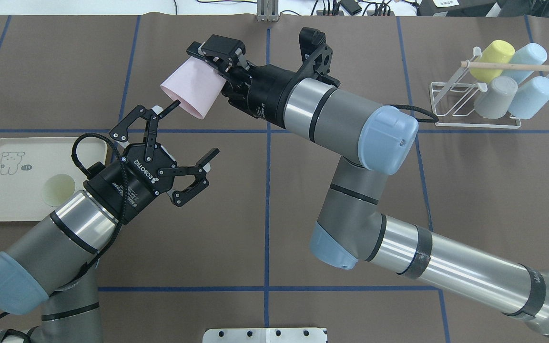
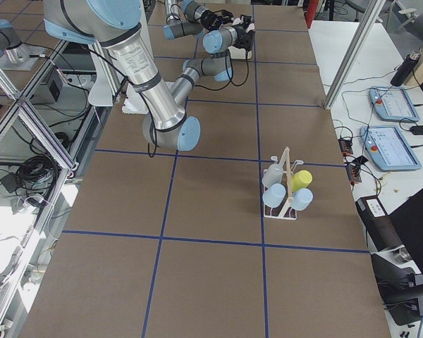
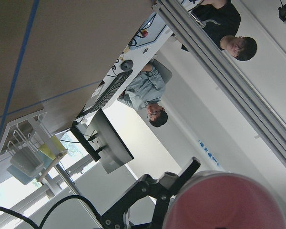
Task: Transfer IKEA cup to right arm and place on rack
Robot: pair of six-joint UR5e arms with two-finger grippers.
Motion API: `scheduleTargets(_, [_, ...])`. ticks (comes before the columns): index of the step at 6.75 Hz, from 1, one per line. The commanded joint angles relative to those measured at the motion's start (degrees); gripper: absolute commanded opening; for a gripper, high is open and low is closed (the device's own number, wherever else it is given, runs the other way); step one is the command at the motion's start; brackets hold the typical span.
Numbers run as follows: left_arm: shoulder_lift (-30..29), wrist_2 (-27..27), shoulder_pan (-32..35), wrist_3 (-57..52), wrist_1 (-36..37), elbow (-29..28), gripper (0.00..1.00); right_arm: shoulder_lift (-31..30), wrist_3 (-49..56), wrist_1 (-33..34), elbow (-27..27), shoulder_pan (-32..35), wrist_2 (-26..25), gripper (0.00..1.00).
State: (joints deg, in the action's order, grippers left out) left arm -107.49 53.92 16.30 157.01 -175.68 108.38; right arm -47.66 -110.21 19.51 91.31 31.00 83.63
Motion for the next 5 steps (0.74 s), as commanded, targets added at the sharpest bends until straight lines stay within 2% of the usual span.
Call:
scheduleTargets(1, [0.5,0.6,0.4,-1.1,0.0,0.3,1.0,-0.6,-0.2,0.0,0.1,5.3,4.1,0.0])
scheduleTargets(3, [2.0,2.5,0.7,-17.5,0.4,1.2,1.0,-3.3,0.3,0.5,-0.2,12.9,11.3,0.0])
scheduleTargets(4, [6.4,3.4,0.9,-21.8,0.8,1.7,1.0,-5.1,0.9,1.5,-0.3,16.9,15.6,0.0])
scheduleTargets(5, [9.1,8.3,3.4,-25.1,4.9,3.8,1.0,-5.5,4.5,4.7,-0.1,19.7,19.4,0.0])
